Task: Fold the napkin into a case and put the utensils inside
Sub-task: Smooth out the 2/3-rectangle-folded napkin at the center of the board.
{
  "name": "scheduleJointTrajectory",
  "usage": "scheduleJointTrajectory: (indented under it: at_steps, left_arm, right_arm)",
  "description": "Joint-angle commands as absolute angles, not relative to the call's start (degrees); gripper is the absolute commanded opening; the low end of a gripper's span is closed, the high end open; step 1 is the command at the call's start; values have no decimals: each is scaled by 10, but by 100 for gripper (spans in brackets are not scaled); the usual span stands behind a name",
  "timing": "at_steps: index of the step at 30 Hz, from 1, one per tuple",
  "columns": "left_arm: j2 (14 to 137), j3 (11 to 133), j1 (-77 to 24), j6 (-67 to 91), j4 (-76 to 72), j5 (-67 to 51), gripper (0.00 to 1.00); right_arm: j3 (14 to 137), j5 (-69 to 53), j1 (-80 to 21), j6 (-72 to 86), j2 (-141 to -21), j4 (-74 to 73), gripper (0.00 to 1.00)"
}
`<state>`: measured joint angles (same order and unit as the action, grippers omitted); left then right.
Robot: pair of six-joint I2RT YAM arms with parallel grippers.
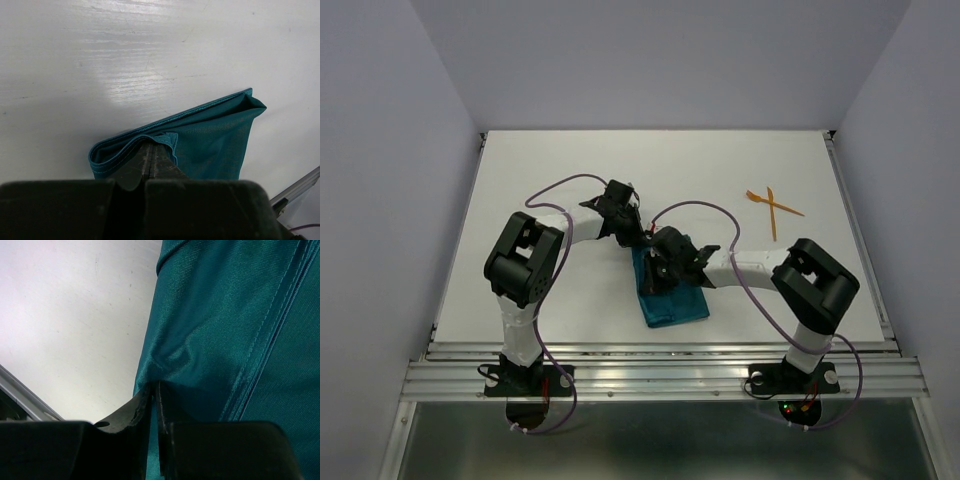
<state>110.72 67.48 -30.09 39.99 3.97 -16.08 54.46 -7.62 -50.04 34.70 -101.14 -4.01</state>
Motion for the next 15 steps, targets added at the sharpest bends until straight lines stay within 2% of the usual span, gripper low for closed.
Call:
scheduleJointTrajectory:
  at_steps: [1,7,15]
  left_arm:
    - [1110,657,-300,393,62,-142,0]
    - [1112,659,-300,395,63,-140,0]
    - [1117,664,-300,398,64,-139,0]
  right_arm:
    - [537,-68,-504,331,-983,-48,14]
    - [521,-69,-518,332,-926,-84,14]
    - [483,-128,-558,359,-975,-60,14]
